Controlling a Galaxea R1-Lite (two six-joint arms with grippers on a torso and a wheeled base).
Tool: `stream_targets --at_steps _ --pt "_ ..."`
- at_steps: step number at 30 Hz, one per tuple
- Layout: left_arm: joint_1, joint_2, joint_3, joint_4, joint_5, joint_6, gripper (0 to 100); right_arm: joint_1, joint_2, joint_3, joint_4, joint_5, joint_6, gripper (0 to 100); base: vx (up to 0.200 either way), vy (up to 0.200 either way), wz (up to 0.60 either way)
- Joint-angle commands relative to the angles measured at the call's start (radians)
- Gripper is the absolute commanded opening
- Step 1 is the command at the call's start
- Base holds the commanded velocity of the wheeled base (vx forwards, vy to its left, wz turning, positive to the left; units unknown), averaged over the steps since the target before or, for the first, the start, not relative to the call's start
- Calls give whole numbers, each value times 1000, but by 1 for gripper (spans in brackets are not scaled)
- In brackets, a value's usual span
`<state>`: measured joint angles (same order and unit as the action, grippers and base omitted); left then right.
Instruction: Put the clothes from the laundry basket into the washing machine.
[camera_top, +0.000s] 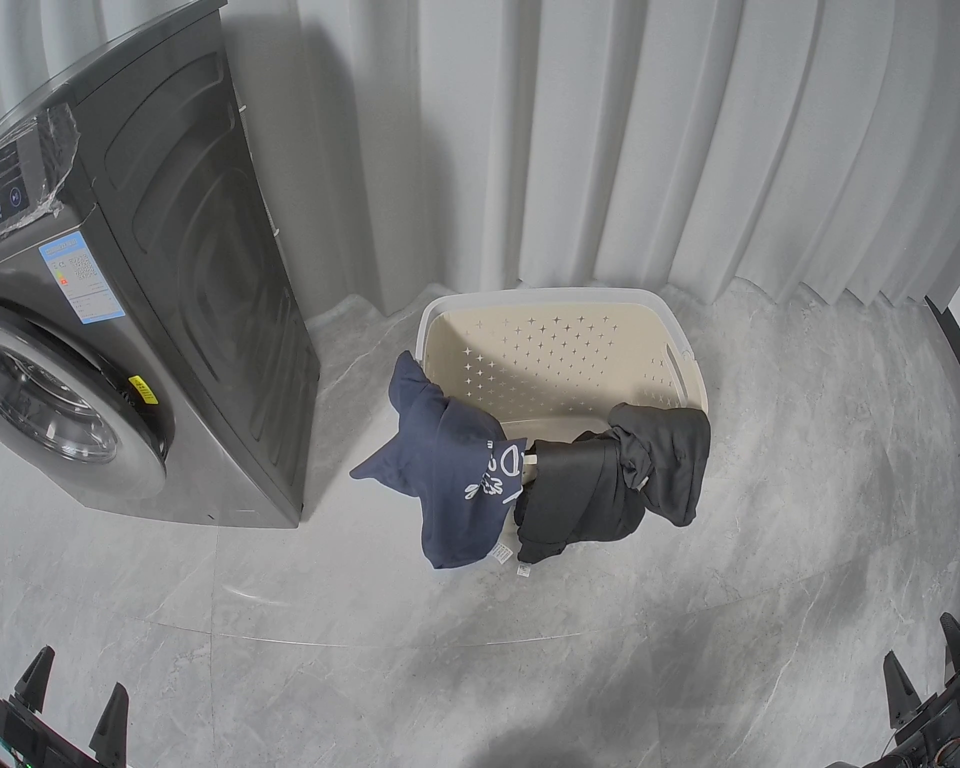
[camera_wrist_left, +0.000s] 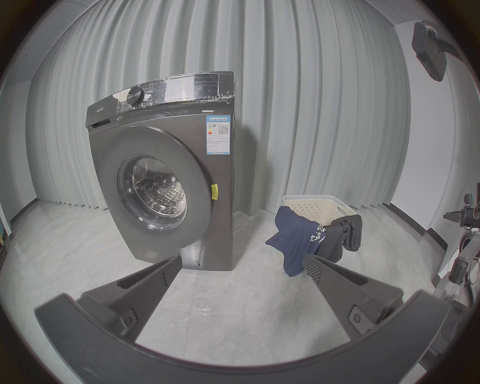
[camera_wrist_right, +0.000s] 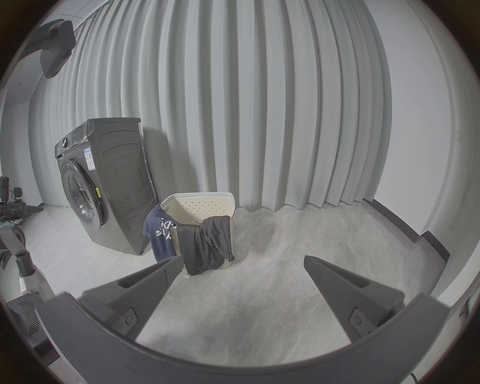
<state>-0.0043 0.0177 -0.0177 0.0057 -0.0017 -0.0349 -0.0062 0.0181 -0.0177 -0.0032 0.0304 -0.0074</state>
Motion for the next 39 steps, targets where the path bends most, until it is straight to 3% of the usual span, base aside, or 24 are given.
stream_targets --at_steps 1,16,22,31,39 --pt "0 -12 15 0 0 0 100 0 -9 18 0 0 0 100 200 0 0" --pt "0 -12 13 0 0 -2 100 0 -9 18 0 0 0 100 200 0 0" --pt "0 -12 13 0 0 0 100 0 -9 18 0 0 0 100 0 0 0" --pt "0 -12 15 0 0 -2 100 0 -9 18 0 0 0 100 0 -200 0" --pt "0 -12 13 0 0 -2 100 0 -9 18 0 0 0 100 0 0 0"
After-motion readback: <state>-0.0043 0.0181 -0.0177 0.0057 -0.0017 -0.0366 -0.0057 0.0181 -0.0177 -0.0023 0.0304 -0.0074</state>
